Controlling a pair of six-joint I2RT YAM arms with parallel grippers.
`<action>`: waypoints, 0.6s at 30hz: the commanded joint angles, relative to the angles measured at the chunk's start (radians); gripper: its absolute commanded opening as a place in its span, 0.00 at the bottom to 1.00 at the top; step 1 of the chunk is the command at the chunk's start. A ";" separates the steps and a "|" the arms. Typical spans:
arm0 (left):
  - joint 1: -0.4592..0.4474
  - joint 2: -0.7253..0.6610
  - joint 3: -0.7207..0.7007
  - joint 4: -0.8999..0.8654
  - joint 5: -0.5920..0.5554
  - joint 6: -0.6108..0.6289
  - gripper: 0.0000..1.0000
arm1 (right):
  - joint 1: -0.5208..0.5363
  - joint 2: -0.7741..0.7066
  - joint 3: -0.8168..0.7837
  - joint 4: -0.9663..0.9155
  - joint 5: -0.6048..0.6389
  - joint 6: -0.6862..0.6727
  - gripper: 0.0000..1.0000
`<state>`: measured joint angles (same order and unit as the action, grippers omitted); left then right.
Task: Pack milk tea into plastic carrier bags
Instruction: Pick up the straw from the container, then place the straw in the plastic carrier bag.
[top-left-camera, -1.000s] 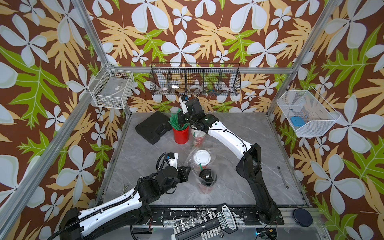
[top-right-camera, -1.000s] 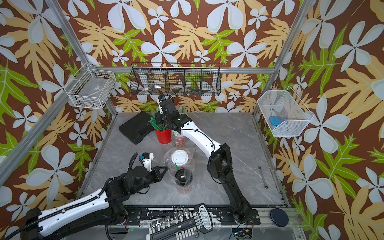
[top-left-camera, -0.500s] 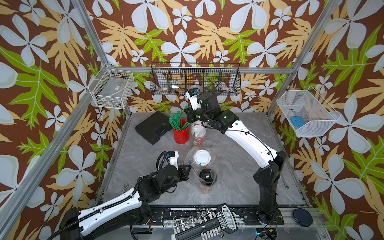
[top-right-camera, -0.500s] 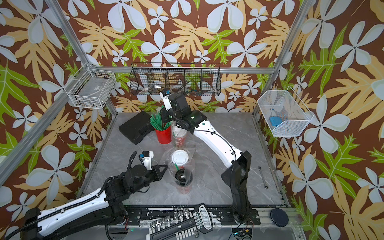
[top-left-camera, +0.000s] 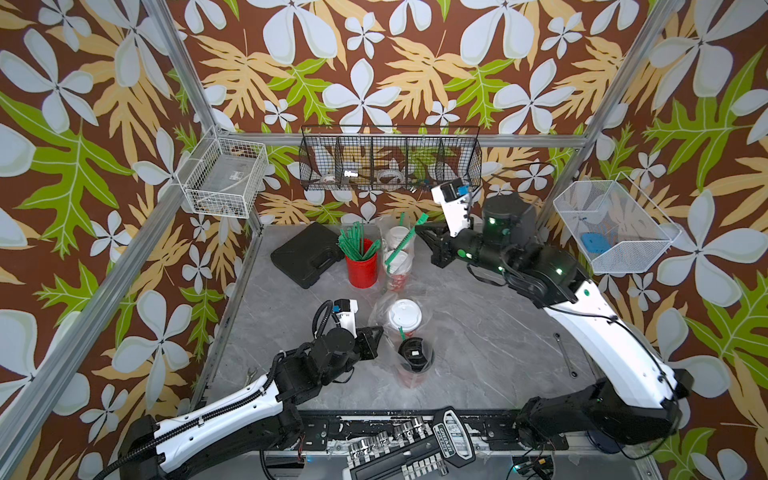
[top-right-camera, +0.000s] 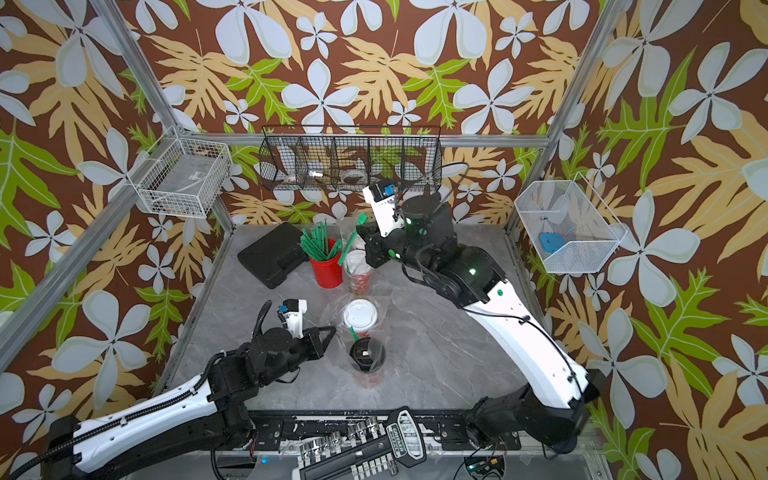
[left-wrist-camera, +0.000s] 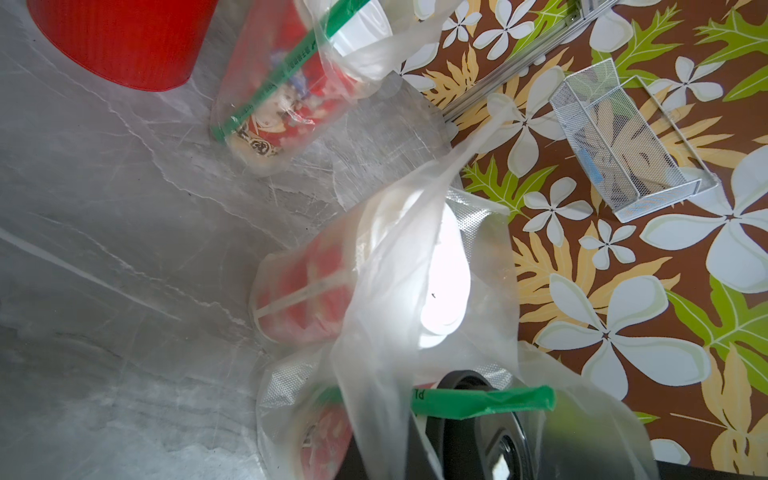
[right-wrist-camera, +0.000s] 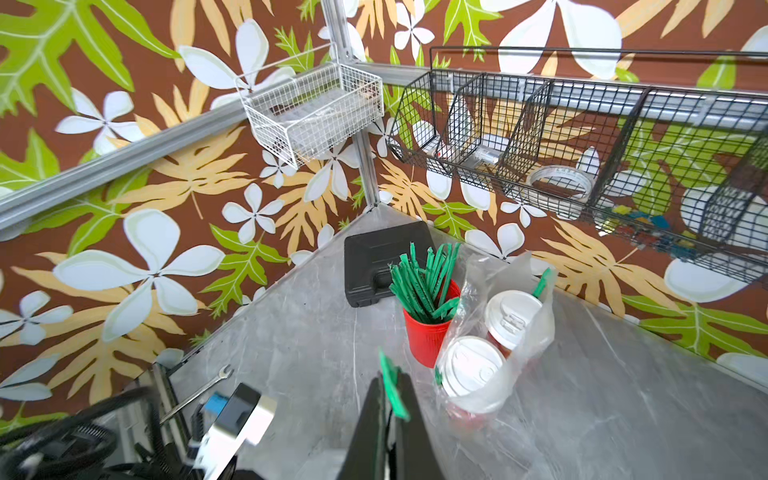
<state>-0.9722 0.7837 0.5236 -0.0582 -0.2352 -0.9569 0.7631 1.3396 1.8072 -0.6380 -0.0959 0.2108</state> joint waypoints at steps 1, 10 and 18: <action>0.000 0.001 0.007 0.009 -0.015 0.018 0.00 | 0.028 -0.095 -0.053 -0.063 0.024 0.036 0.00; 0.000 -0.002 0.026 -0.012 -0.011 0.048 0.00 | 0.108 -0.279 -0.187 -0.181 -0.028 0.147 0.00; 0.000 0.016 0.056 -0.036 0.042 0.118 0.00 | 0.111 -0.347 -0.292 -0.190 -0.110 0.196 0.00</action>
<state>-0.9722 0.7937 0.5632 -0.0898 -0.2226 -0.8848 0.8715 0.9997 1.5337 -0.8238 -0.1623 0.3740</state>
